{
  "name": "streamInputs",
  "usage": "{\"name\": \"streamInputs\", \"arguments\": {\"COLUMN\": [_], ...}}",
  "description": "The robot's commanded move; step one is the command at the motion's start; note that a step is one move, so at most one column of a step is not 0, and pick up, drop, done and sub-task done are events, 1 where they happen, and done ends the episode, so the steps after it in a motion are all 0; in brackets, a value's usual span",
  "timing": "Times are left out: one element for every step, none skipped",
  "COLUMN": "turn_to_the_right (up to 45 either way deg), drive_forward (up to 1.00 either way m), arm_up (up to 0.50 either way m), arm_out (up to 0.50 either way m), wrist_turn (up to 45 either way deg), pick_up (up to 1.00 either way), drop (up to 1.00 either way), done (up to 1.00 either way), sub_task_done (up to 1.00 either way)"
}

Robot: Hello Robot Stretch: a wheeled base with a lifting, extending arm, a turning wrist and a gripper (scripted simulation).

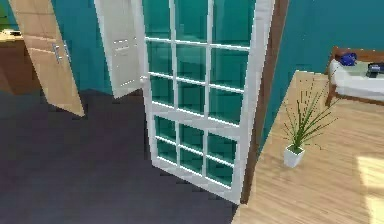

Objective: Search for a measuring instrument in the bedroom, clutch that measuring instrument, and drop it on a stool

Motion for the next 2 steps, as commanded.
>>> {"name": "streamInputs", "arguments": {"turn_to_the_right": [45.0, 6.0], "drive_forward": [0.0, 0.0], "arm_up": [0.0, 0.0], "arm_out": [0.0, 0.0], "wrist_turn": [0.0, 0.0], "pick_up": [0.0, 0.0], "drop": [0.0, 0.0], "done": [0.0, 0.0], "sub_task_done": [0.0, 0.0]}}
